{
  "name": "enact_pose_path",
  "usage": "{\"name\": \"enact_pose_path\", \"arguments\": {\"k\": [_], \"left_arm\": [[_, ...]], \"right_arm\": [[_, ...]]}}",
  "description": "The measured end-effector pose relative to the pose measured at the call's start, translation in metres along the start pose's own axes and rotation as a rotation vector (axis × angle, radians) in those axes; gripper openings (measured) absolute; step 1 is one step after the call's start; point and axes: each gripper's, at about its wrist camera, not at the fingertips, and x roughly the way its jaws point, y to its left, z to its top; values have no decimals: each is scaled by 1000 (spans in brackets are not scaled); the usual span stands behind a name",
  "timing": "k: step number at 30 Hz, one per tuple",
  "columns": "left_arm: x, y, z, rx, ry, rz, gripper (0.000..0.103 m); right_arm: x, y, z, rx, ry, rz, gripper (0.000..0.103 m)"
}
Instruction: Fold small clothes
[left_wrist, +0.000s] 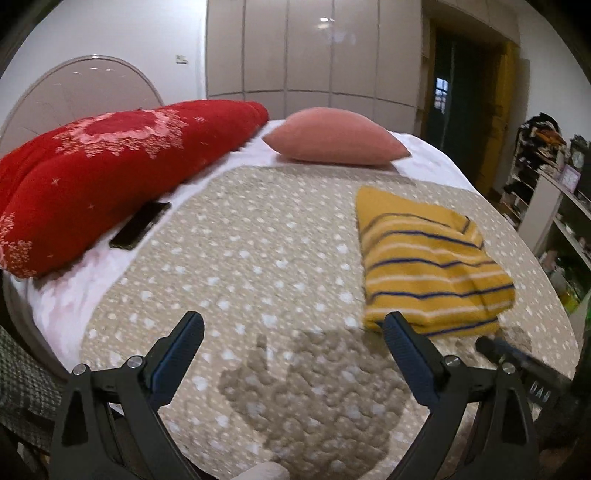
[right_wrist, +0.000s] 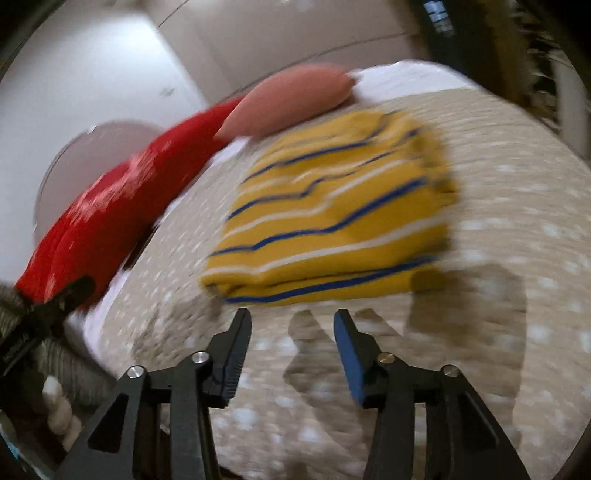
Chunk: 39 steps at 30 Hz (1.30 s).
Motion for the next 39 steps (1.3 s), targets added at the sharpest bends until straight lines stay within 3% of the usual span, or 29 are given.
{"name": "enact_pose_path", "arguments": {"k": [7,17,39], "left_arm": [[9,-29,-16,53,92,-30,97],[18,-46,-33,92,154,-73,97],[30,-50,-48,90,224,-127,97]], "right_arm": [[-27,-8,4,-52,-88,-222,59],[-20,1,-4,-152,-78,-311,66],[-10,-6,-7,-148,-43,-402,68]]}}
